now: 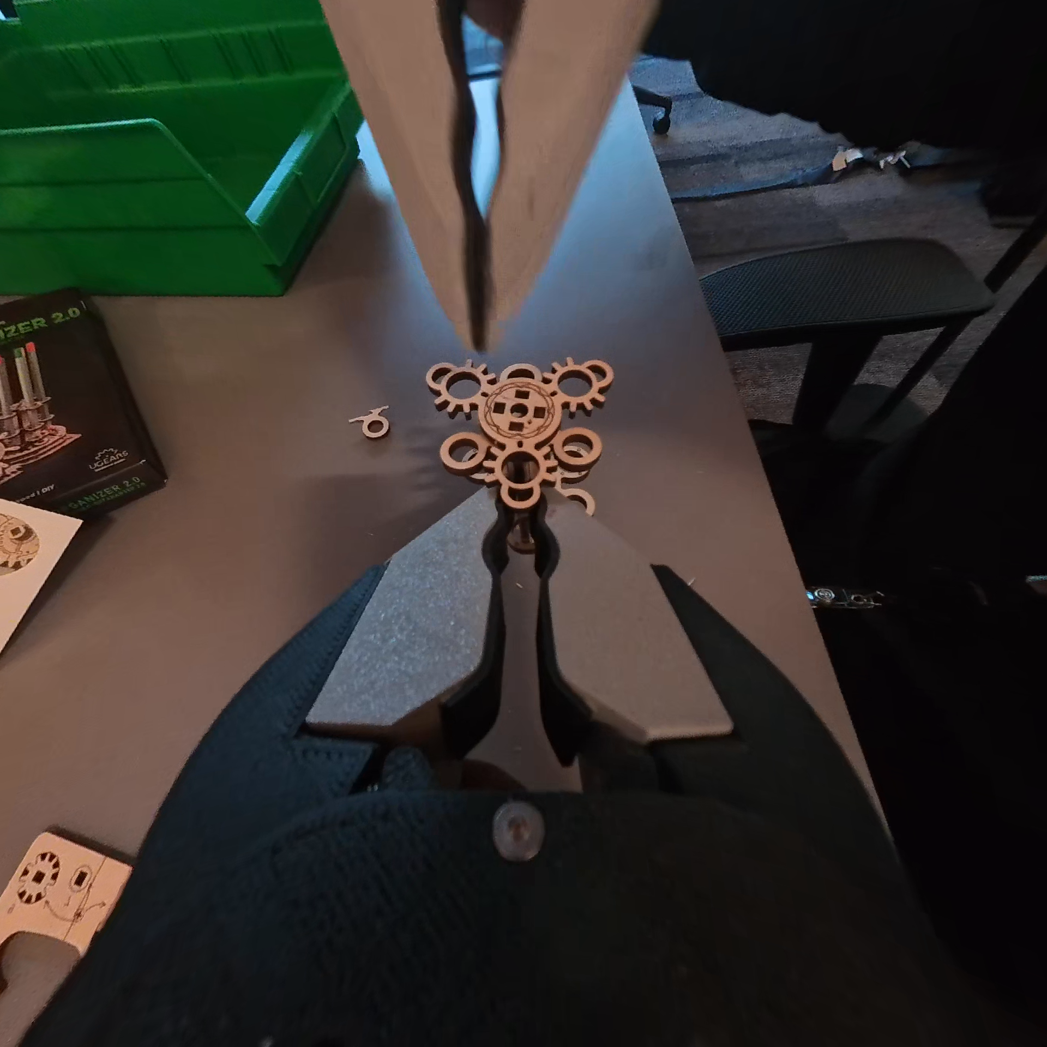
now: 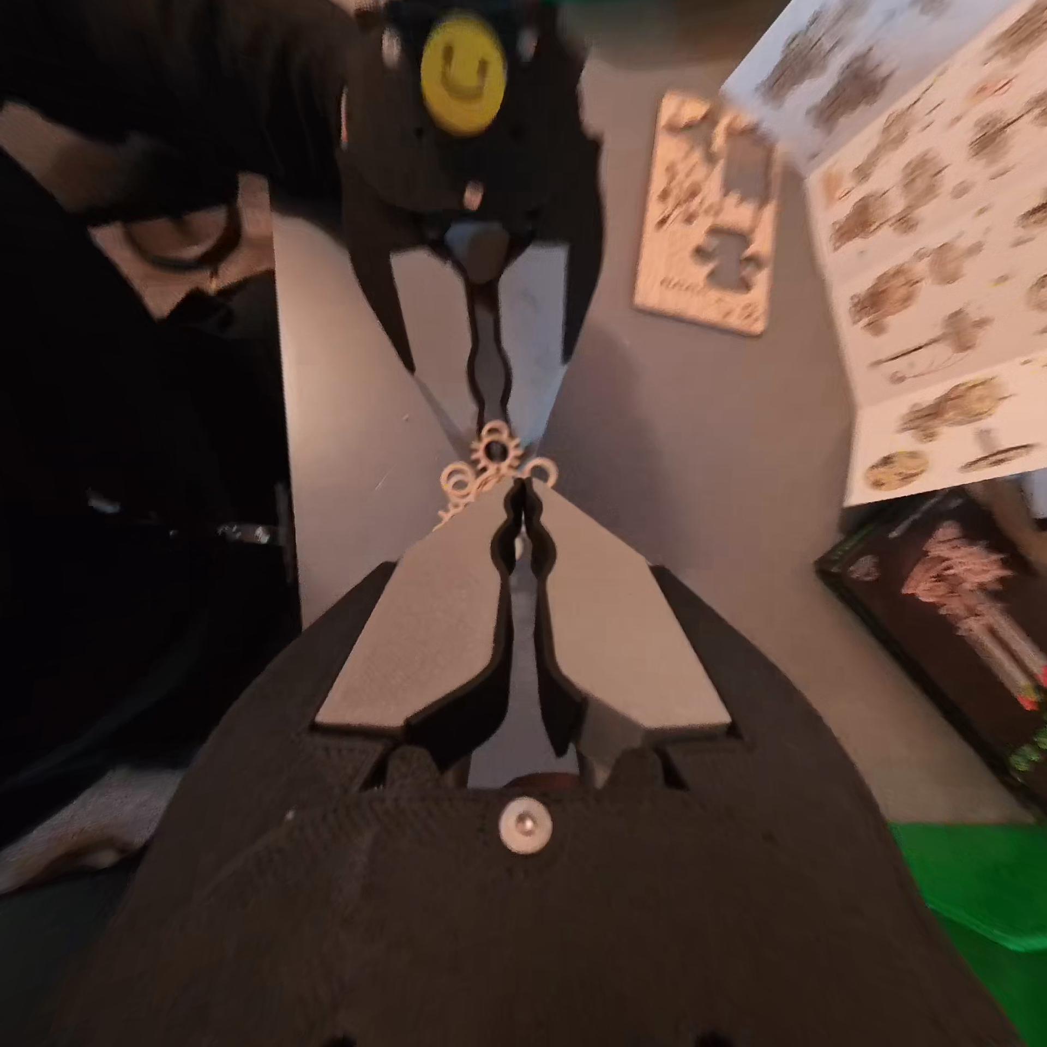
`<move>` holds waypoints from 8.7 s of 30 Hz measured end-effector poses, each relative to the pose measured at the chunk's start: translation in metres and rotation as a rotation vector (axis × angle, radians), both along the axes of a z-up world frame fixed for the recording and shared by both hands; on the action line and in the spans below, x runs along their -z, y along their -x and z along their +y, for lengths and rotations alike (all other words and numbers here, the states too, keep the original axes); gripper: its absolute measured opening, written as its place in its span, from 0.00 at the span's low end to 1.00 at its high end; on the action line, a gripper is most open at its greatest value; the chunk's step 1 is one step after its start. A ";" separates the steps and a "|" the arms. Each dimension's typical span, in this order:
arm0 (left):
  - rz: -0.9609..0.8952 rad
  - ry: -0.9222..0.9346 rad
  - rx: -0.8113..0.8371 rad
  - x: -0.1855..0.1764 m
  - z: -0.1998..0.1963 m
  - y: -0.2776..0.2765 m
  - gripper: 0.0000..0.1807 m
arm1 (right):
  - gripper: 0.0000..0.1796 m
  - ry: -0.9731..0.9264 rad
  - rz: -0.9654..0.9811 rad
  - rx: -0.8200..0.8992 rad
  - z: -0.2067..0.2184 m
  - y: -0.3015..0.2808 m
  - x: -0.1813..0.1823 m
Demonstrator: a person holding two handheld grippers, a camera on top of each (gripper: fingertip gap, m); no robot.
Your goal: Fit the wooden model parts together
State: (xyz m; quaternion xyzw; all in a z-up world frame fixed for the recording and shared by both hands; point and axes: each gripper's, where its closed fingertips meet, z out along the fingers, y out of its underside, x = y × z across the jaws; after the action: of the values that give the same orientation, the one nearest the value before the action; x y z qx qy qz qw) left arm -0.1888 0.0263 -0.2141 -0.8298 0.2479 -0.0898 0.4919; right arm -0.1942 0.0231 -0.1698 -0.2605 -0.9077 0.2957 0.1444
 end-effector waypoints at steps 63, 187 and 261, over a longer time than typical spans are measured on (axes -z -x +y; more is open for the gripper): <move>-0.018 0.010 -0.022 0.000 0.002 0.001 0.00 | 0.00 -0.136 -0.098 -0.066 0.006 0.005 0.006; -0.593 -0.037 -0.136 -0.019 0.014 0.040 0.01 | 0.04 0.191 0.674 -0.069 0.023 0.042 0.003; -0.187 -0.117 -0.095 -0.007 0.003 0.025 0.00 | 0.00 -0.255 -0.067 -0.080 0.010 0.034 -0.017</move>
State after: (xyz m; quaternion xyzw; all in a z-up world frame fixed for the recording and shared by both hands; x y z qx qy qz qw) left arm -0.2136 0.0290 -0.2073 -0.7986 0.1660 -0.1286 0.5641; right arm -0.2280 0.0331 -0.1525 -0.2133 -0.9519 0.1747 0.1339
